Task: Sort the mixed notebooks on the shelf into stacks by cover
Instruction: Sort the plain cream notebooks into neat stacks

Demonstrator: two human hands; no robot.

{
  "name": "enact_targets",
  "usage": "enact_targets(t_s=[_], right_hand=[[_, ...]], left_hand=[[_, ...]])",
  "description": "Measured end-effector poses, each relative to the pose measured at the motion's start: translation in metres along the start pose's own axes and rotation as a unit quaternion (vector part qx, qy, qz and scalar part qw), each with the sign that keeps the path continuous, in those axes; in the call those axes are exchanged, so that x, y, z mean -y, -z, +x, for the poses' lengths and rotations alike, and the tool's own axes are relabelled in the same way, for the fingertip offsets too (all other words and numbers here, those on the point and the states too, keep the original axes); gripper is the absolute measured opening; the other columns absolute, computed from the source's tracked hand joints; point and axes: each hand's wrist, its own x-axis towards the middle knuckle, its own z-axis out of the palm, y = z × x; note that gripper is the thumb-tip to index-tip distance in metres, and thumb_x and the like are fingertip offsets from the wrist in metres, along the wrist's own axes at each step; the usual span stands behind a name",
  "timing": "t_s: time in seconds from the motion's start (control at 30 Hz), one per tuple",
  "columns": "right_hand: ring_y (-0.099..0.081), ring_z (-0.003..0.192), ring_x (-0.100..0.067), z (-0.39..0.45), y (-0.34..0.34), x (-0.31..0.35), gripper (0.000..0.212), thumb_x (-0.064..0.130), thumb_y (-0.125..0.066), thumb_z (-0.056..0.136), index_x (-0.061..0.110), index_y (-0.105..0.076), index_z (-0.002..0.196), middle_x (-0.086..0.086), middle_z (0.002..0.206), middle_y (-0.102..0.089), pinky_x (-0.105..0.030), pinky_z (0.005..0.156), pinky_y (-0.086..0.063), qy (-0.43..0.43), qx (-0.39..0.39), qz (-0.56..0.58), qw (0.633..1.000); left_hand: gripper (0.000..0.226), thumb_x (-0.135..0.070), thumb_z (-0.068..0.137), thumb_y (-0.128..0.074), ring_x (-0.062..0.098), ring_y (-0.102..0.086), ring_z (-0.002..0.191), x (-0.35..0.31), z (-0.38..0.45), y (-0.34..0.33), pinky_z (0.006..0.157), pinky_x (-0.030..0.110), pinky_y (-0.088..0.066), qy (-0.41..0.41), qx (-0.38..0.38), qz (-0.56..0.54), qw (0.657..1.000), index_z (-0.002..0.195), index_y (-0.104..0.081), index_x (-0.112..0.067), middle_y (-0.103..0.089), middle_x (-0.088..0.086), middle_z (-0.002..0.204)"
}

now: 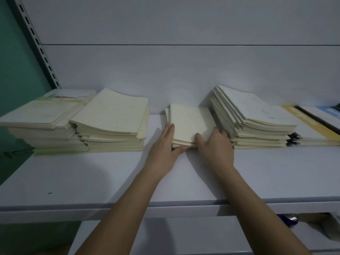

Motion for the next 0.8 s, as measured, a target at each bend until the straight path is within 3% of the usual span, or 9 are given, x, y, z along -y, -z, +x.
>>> enact_targets(t_s=[0.2, 0.37, 0.43, 0.5, 0.63, 0.8], right_hand=[[-0.055, 0.104, -0.035, 0.001, -0.002, -0.003, 0.057, 0.055, -0.045, 0.091, 0.005, -0.054, 0.115, -0.016, 0.112, -0.058, -0.042, 0.088, -0.044, 0.030, -0.008, -0.057, 0.998], [-0.050, 0.114, -0.035, -0.004, 0.005, 0.003, 0.057, 0.049, -0.044, 0.095, 0.003, -0.046, 0.129, -0.018, 0.124, -0.054, -0.042, 0.092, -0.041, 0.056, -0.027, -0.065, 0.996], [-0.049, 0.115, -0.035, -0.008, 0.012, 0.010, 0.053, 0.040, -0.046, 0.095, 0.003, -0.045, 0.133, -0.017, 0.128, -0.053, -0.043, 0.092, -0.042, 0.101, -0.075, -0.069, 0.990], [-0.050, 0.113, -0.033, -0.014, 0.021, 0.023, 0.045, 0.033, -0.049, 0.096, 0.004, -0.049, 0.131, -0.016, 0.127, -0.055, -0.041, 0.091, -0.042, 0.152, -0.110, -0.039, 0.981], [-0.048, 0.115, -0.025, -0.030, 0.031, 0.078, 0.038, 0.030, -0.049, 0.097, 0.011, -0.055, 0.129, -0.008, 0.128, -0.055, -0.034, 0.091, -0.040, 0.253, -0.033, 0.048, 0.966], [-0.044, 0.125, -0.022, -0.044, 0.010, 0.163, 0.048, 0.044, -0.046, 0.097, 0.017, -0.047, 0.137, -0.002, 0.138, -0.050, -0.039, 0.097, -0.041, 0.349, 0.115, 0.007, 0.930]], left_hand=[[0.074, -0.032, 0.095, -0.059, 0.022, -0.045, 0.133, 0.001, 0.003, -0.004, 0.107, 0.042, -0.040, 0.034, 0.004, 0.003, 0.999, 0.154, -0.018, -0.019, -0.034, 0.001, 0.156], [0.066, -0.036, 0.092, -0.062, 0.027, -0.043, 0.133, -0.011, -0.008, 0.008, 0.106, 0.048, -0.041, 0.024, -0.017, -0.001, 1.000, 0.146, -0.031, -0.017, -0.039, 0.007, 0.149], [0.060, -0.034, 0.095, -0.058, 0.021, -0.033, 0.140, -0.021, -0.020, 0.026, 0.115, 0.036, -0.029, -0.002, -0.049, -0.001, 0.999, 0.147, -0.034, -0.017, -0.036, 0.003, 0.153], [0.050, -0.033, 0.098, -0.054, 0.013, -0.034, 0.137, -0.029, -0.030, 0.060, 0.109, 0.023, -0.025, -0.050, -0.097, 0.020, 0.994, 0.144, -0.041, -0.019, -0.042, -0.003, 0.149], [0.031, -0.027, 0.097, -0.054, 0.019, -0.045, 0.126, -0.018, -0.032, 0.145, 0.103, 0.028, -0.032, -0.081, -0.188, 0.123, 0.971, 0.126, -0.061, -0.018, -0.059, 0.001, 0.130], [0.041, -0.037, 0.099, -0.046, 0.029, -0.040, 0.130, 0.028, -0.034, 0.225, 0.105, 0.041, -0.036, 0.082, -0.151, 0.224, 0.959, 0.135, -0.053, -0.019, -0.052, 0.007, 0.139]])
